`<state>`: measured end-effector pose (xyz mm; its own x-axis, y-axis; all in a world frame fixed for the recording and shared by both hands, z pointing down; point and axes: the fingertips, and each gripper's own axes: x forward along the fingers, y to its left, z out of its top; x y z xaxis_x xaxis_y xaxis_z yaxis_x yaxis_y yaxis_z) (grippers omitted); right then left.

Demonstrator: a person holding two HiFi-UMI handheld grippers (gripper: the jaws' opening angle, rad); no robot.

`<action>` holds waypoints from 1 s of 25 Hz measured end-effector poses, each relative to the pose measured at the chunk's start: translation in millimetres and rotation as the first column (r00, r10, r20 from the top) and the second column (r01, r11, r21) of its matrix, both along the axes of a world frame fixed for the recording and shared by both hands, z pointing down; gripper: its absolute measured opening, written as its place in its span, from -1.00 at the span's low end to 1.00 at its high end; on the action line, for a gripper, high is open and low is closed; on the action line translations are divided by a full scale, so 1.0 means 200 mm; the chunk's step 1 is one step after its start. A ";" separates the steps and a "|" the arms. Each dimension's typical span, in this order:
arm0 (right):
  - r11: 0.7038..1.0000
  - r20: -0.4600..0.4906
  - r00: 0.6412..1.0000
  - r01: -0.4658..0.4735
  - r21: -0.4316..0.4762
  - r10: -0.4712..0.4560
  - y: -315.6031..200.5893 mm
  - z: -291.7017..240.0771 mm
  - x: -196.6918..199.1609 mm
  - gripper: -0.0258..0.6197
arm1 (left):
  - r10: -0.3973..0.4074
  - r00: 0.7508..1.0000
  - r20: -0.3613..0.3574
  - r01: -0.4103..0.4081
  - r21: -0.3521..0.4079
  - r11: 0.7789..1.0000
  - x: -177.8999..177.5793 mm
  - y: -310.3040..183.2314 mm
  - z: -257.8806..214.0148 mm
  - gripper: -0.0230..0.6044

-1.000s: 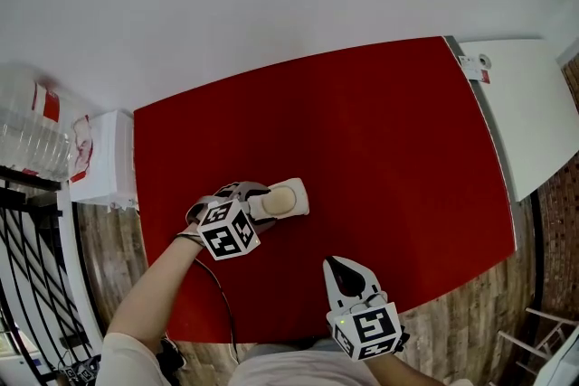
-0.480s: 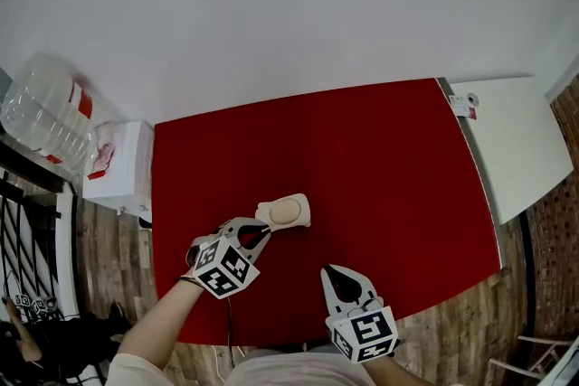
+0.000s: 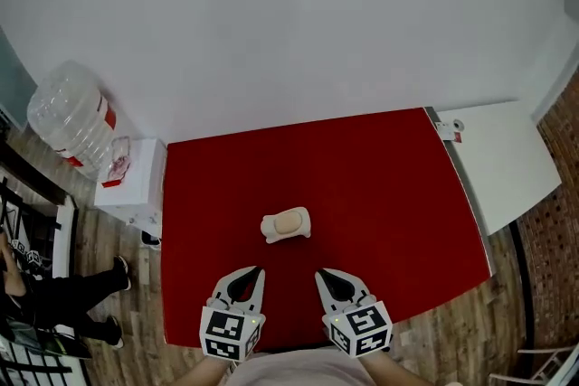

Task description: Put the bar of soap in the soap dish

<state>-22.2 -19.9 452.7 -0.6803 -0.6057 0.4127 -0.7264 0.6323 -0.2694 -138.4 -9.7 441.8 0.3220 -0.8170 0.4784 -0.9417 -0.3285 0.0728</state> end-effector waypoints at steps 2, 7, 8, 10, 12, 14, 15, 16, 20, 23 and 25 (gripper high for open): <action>1.000 0.009 1.000 0.021 0.006 -0.021 0.03 -0.03 -0.02 -0.94 | -0.089 0.995 -0.042 0.090 0.032 0.995 -0.01 0.08 -0.04 -0.90; 0.999 0.042 0.999 0.033 0.042 -0.035 0.10 -0.13 -0.04 -0.94 | -0.215 0.974 -0.066 0.222 0.128 0.967 -0.05 0.19 -0.13 -0.90; 0.998 0.046 0.998 0.033 0.053 -0.035 0.11 -0.14 -0.04 -0.94 | -0.228 0.972 -0.064 0.235 0.140 0.962 -0.06 0.20 -0.14 -0.90; 0.997 0.045 0.999 0.028 0.067 -0.031 0.13 -0.16 -0.05 -0.94 | -0.243 0.968 -0.054 0.249 0.150 0.957 -0.07 0.21 -0.13 -0.90; 0.997 0.034 0.999 0.024 0.070 -0.026 0.14 -0.16 -0.07 -0.94 | -0.249 0.967 -0.047 0.253 0.143 0.957 -0.07 0.23 -0.10 -0.90; 0.997 0.027 0.999 0.029 0.070 -0.031 0.16 -0.16 -0.08 -0.94 | -0.250 0.967 -0.048 0.254 0.134 0.958 -0.07 0.25 -0.07 -0.90; 0.997 0.024 0.999 0.032 0.071 -0.034 0.17 -0.16 -0.09 -0.94 | -0.248 0.968 -0.048 0.252 0.132 0.959 -0.07 0.27 -0.07 -0.90; 0.997 0.022 0.999 0.033 0.072 -0.034 0.17 -0.16 -0.09 -0.94 | -0.245 0.968 -0.047 0.249 0.132 0.959 -0.06 0.28 -0.07 -0.90; 0.997 0.022 0.999 0.032 0.075 -0.034 0.18 -0.17 -0.09 -0.94 | -0.244 0.968 -0.050 0.249 0.141 0.958 -0.06 0.29 -0.08 -0.90; 0.996 0.004 0.999 0.048 0.078 -0.048 0.20 -0.16 -0.09 -0.94 | -0.246 0.968 -0.051 0.251 0.143 0.957 -0.05 0.29 -0.09 -0.90; 0.995 -0.009 0.999 0.054 0.081 -0.053 0.21 -0.15 -0.09 -0.94 | -0.243 0.969 -0.049 0.247 0.143 0.958 -0.05 0.30 -0.09 -0.90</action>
